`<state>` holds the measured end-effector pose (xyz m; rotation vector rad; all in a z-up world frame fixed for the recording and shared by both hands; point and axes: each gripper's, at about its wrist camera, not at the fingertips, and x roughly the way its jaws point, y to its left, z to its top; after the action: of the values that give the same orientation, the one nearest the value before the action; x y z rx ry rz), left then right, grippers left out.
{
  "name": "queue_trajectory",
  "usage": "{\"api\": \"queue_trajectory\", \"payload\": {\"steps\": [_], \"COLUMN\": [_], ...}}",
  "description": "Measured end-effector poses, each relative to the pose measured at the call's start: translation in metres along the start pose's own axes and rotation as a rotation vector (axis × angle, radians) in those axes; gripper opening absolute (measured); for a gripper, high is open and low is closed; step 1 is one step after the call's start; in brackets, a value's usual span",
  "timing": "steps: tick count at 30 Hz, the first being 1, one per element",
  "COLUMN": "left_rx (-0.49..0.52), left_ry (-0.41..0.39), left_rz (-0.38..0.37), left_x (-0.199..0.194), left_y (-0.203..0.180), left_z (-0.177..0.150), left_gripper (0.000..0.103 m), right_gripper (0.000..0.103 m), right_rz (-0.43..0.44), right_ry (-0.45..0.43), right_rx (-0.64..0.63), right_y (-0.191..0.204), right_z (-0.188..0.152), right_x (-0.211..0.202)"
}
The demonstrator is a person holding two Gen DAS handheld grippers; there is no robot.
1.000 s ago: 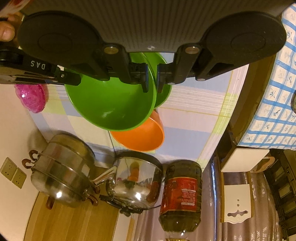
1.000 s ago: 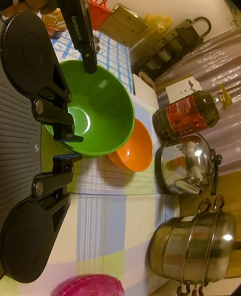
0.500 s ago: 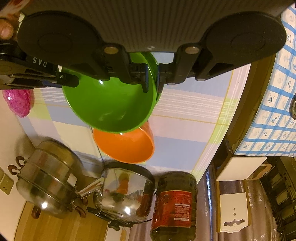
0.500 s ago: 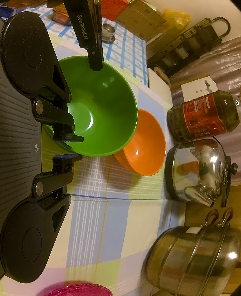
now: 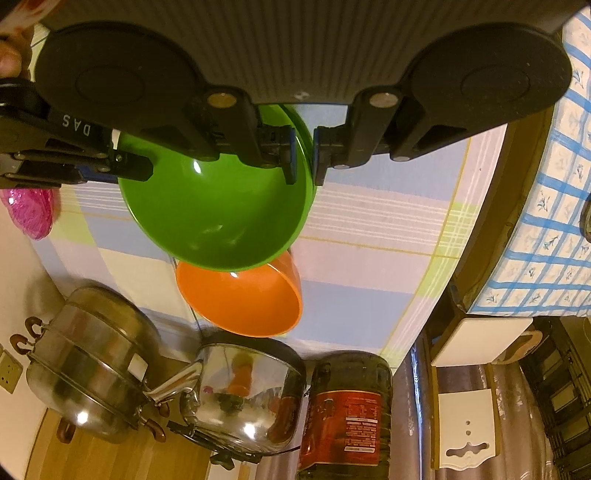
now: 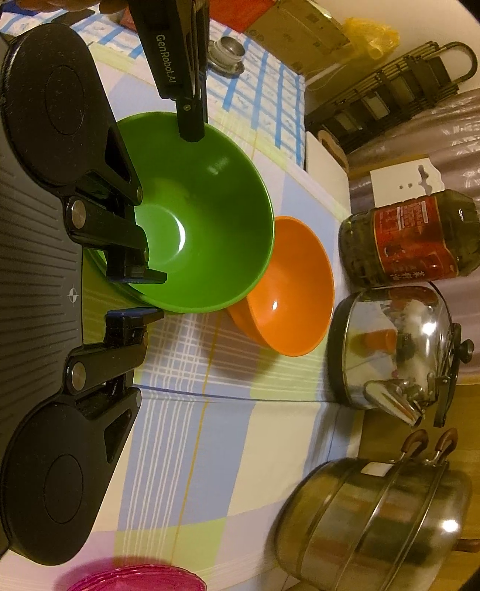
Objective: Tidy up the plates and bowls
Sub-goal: 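Open both grippers to release the stacked green bowls, then move both grippers over to the orange bowl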
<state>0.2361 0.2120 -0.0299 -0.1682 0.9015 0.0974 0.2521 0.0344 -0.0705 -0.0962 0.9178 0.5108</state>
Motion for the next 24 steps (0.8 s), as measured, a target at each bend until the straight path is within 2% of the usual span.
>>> {"api": "queue_trajectory", "payload": {"steps": [4, 9, 24], "left_rx": [-0.019, -0.031, -0.040], "left_ry": [-0.005, -0.018, -0.034], "left_rz": [-0.001, -0.004, -0.019], "left_x": [0.002, 0.000, -0.013], "left_y": [0.002, 0.003, 0.002], "left_z": [0.000, -0.001, -0.003], "left_gripper": [0.008, 0.011, 0.011], "right_gripper": [0.015, 0.033, 0.034], "right_rz": [0.003, 0.027, 0.074], "right_ry": [0.014, -0.034, -0.063], "right_rx": [-0.004, -0.007, 0.127], "right_y": [0.000, -0.001, -0.026], "right_z": [-0.001, -0.004, -0.015], "right_x": [0.006, 0.001, -0.029]}}
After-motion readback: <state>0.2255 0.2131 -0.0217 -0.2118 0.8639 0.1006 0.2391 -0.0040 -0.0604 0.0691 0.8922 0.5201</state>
